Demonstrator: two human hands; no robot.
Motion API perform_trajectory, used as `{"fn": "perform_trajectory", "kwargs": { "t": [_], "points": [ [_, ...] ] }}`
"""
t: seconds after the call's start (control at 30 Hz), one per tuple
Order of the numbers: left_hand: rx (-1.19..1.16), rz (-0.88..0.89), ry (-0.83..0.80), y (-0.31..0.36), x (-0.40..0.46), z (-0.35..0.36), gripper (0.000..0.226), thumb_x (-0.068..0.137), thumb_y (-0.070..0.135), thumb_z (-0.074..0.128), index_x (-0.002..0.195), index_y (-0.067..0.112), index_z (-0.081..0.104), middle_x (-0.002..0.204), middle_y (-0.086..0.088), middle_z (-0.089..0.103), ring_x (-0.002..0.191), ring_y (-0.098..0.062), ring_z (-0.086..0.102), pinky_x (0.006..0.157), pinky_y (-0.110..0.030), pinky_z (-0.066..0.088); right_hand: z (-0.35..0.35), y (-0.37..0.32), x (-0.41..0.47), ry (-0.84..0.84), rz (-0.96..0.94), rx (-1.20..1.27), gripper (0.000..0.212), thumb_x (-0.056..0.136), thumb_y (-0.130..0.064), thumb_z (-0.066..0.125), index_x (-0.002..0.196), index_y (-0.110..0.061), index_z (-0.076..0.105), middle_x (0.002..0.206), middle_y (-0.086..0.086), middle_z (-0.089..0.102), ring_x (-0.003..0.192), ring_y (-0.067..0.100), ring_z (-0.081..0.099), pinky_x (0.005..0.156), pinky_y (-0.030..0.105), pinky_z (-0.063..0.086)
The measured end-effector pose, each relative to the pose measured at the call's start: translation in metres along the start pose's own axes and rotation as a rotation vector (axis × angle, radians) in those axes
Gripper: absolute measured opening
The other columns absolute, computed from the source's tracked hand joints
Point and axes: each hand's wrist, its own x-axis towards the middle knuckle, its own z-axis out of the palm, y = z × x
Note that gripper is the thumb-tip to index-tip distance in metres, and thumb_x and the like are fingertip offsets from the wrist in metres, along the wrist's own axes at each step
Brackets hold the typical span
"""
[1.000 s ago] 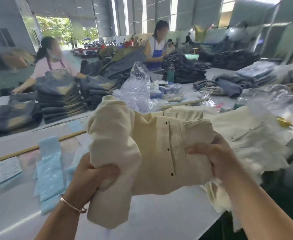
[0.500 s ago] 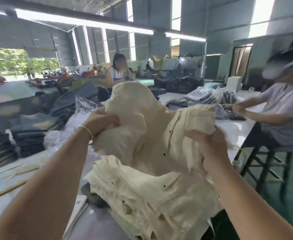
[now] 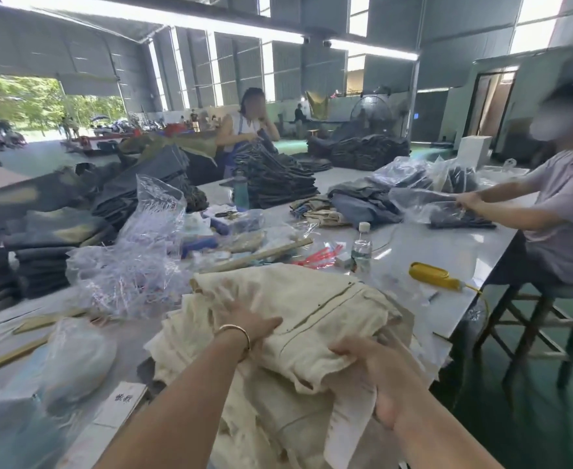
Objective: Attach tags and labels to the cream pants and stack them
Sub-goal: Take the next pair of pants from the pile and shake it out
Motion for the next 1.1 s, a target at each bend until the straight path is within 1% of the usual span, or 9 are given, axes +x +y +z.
{"fn": "perform_trajectory", "kwargs": {
  "t": [0.13,0.3,0.37,0.47,0.53,0.67,0.8,0.93,1.1],
  "points": [
    [-0.227,0.055,0.115,0.004,-0.009,-0.004,0.068,0.071,0.007,0.077,0.131,0.004,0.047,0.121,-0.008,0.059,0.095,-0.020,0.053,0.078,-0.023,0.043,0.005,-0.006,0.000,0.009,-0.138,-0.236,0.020,0.069,0.000,0.076,0.087,-0.008,0.074,0.088,0.012,0.075,0.081,0.027,0.072,0.079,0.042,0.058],
    [-0.364,0.214,0.399,0.018,-0.017,-0.082,0.055,0.069,-0.004,0.065,0.122,0.014,0.062,0.104,-0.006,0.062,0.093,-0.025,0.058,0.074,-0.023,0.041,-0.026,-0.034,-0.016,-0.217,-0.078,-0.731,0.085,0.042,-0.059,0.080,0.118,-0.028,0.057,0.085,-0.011,0.070,0.071,0.011,0.062,0.063,0.028,0.049],
    [-0.371,0.222,0.432,0.006,-0.017,-0.105,0.054,0.069,-0.003,0.065,0.119,0.017,0.063,0.108,-0.010,0.065,0.087,-0.022,0.057,0.073,-0.026,0.045,-0.035,-0.034,-0.025,-0.175,-0.115,-1.088,0.117,0.034,-0.086,0.069,0.137,-0.044,0.034,0.120,-0.026,0.057,0.102,0.001,0.057,0.086,0.025,0.048],
    [-0.211,0.207,0.126,-0.024,-0.022,-0.083,0.066,0.080,0.013,0.074,0.139,0.016,0.045,0.127,-0.014,0.058,0.101,-0.025,0.059,0.080,-0.028,0.046,-0.028,-0.029,-0.037,-0.035,-0.112,-1.518,0.144,0.035,-0.101,0.044,0.153,-0.032,-0.003,0.155,-0.008,0.022,0.137,0.015,0.031,0.109,0.033,0.035],
    [-0.086,0.168,-0.042,-0.051,-0.028,-0.045,0.086,0.081,0.032,0.076,0.150,0.018,0.027,0.142,-0.011,0.047,0.124,-0.027,0.050,0.096,-0.027,0.039,-0.012,-0.023,-0.042,0.135,-0.132,-1.699,0.133,0.049,-0.098,0.038,0.152,-0.025,-0.003,0.157,-0.002,0.014,0.142,0.021,0.020,0.111,0.037,0.033],
    [-0.050,0.134,0.067,-0.084,-0.035,-0.024,0.096,0.080,0.049,0.071,0.153,0.025,0.014,0.150,-0.009,0.038,0.135,-0.028,0.040,0.106,-0.030,0.033,0.030,0.004,-0.046,0.307,-0.642,-1.745,0.085,0.074,-0.078,0.044,0.142,-0.032,0.025,0.148,-0.002,0.028,0.136,0.021,0.026,0.106,0.042,0.034],
    [0.038,0.199,0.092,-0.097,-0.053,-0.047,0.081,0.084,0.041,0.069,0.150,0.025,0.026,0.132,-0.011,0.053,0.119,-0.027,0.052,0.096,-0.029,0.041,0.078,0.042,-0.038,0.048,-0.951,-1.556,0.039,0.074,-0.036,0.078,0.108,-0.018,0.069,0.116,0.003,0.063,0.112,0.027,0.057,0.093,0.043,0.044],
    [-0.013,0.186,0.036,-0.128,-0.090,-0.082,0.034,0.086,0.033,0.067,0.117,0.022,0.064,0.104,0.001,0.066,0.091,-0.012,0.062,0.076,-0.023,0.051,0.127,0.075,-0.032,-0.256,-0.904,-1.460,0.015,0.088,-0.035,0.061,0.100,-0.027,0.065,0.098,-0.010,0.064,0.098,0.015,0.056,0.085,0.029,0.042],
    [-0.079,0.089,0.127,-0.217,-0.151,-0.147,0.017,0.087,0.022,0.065,0.099,0.011,0.071,0.093,-0.007,0.071,0.076,-0.011,0.060,0.077,-0.026,0.051,0.206,0.135,-0.046,-0.581,-0.870,-1.383,0.010,0.090,-0.033,0.056,0.095,-0.029,0.063,0.096,-0.013,0.061,0.098,0.008,0.054,0.078,0.021,0.039]
  ]
}}
